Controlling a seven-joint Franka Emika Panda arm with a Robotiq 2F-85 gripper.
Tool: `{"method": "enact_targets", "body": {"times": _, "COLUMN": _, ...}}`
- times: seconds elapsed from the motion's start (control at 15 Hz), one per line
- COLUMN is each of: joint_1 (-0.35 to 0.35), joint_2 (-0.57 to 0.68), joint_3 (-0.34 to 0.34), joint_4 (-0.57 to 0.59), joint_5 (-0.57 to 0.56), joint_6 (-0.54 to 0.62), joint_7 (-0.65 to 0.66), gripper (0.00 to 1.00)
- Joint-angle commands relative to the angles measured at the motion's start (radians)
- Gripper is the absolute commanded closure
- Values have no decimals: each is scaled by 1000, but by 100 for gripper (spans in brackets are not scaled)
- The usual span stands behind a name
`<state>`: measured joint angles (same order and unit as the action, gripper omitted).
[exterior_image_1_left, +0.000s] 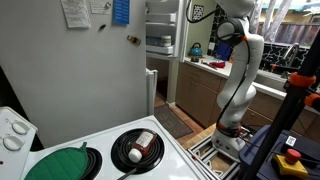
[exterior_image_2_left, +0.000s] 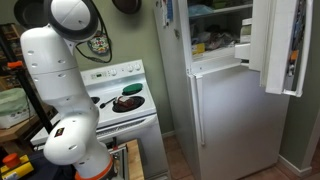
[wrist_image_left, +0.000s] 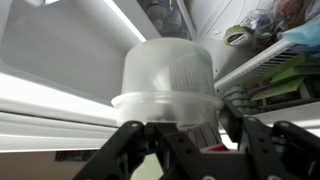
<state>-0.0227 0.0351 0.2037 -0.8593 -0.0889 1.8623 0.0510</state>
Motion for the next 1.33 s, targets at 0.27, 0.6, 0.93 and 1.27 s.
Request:
{"method": "enact_targets", "body": {"times": 0.27, "joint_1": -21, "joint_2": -253, "joint_3": -50, "joint_4": -373, "joint_5": 299, "joint_6": 18, "joint_7": -178, "gripper": 74}}
{"method": "enact_targets", "body": {"times": 0.6, "joint_1": -8, "joint_2": -390, "joint_3": -76, "joint_4": -607, "joint_5": 379, "joint_6": 25, "joint_7": -264, "gripper": 74}}
{"method": "enact_targets", "body": {"times": 0.93, "joint_1": -6, "joint_2": -507, "joint_3": -84, "joint_4": -809, "joint_5": 366, "joint_6": 21, "joint_7": -341, "gripper": 74}}
{"method": "enact_targets", "body": {"times": 1.27, "joint_1": 94, "joint_2": -574, "joint_3": -135, "joint_4": -937, "joint_5": 293, "joint_6": -10, "joint_7": -365, "gripper": 74}}
